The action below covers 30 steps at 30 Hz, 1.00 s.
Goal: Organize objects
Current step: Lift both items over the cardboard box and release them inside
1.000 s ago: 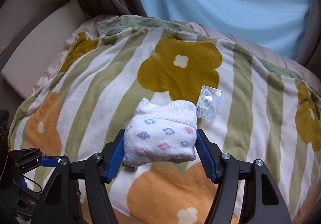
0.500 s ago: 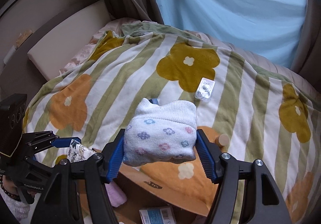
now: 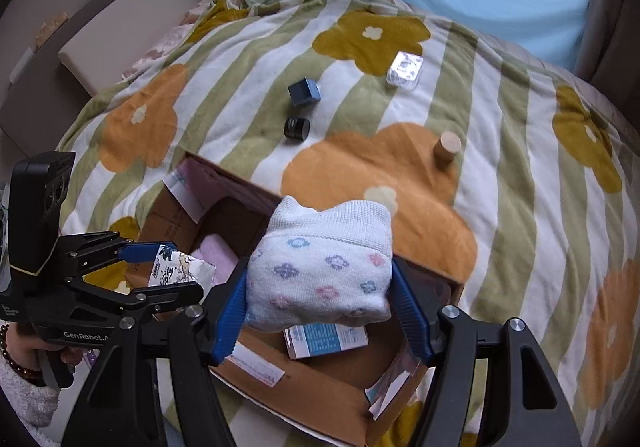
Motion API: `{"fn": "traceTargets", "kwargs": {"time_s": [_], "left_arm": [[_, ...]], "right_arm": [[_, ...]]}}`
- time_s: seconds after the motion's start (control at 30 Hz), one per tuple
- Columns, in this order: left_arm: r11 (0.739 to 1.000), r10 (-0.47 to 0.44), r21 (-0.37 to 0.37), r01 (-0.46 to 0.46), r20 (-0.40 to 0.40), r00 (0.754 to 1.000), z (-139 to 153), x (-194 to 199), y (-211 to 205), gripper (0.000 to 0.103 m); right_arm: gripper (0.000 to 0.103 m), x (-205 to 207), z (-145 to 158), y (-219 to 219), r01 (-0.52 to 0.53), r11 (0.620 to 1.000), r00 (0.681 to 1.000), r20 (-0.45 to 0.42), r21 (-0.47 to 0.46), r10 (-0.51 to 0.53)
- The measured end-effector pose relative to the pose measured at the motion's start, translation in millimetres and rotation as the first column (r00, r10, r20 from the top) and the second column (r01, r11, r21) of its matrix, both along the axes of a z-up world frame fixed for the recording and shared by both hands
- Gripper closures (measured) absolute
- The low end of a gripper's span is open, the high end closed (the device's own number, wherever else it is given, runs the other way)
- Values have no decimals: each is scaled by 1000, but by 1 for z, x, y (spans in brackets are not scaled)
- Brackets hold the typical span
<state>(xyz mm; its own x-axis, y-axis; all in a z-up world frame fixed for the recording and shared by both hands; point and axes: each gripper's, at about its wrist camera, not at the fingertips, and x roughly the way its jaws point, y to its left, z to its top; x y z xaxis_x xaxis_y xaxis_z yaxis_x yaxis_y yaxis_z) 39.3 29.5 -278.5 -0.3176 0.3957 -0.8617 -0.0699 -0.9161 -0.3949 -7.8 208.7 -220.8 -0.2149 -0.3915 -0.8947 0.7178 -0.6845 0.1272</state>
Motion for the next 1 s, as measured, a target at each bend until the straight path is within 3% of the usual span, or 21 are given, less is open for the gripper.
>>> {"fn": "traceTargets", "kwargs": {"time_s": [0.3,0.77,0.83,0.87,0.9,0.93,1.0], "left_arm": [[1000,-9,-16,9,-3,1000,-21,-1,14,40],[998,-36,-56,34,-51,998,2,-29,17,39],[996,-28,-84,24,-47,999,4,-31,18,32],[995,-24,-97,20,-43,999,4,-32,19,11],[994,-23,-104,18,-42,999,5,-33,18,0],[995,-24,-99,19,-51,998,6,-32,18,0],[994,-35,-105,29,-51,998,5,-31,17,0]], "right_arm": [[40,8,-43,27,130,991,988,83,19,-131],[40,-5,-37,30,136,991,988,68,10,-136],[37,-6,-38,30,134,991,988,75,18,-135],[32,-6,-39,30,139,990,987,76,28,-141],[27,-7,-40,29,146,989,987,70,29,-148],[19,-8,-38,30,153,988,986,61,21,-154],[14,-8,-34,33,168,986,985,44,-3,-167]]}}
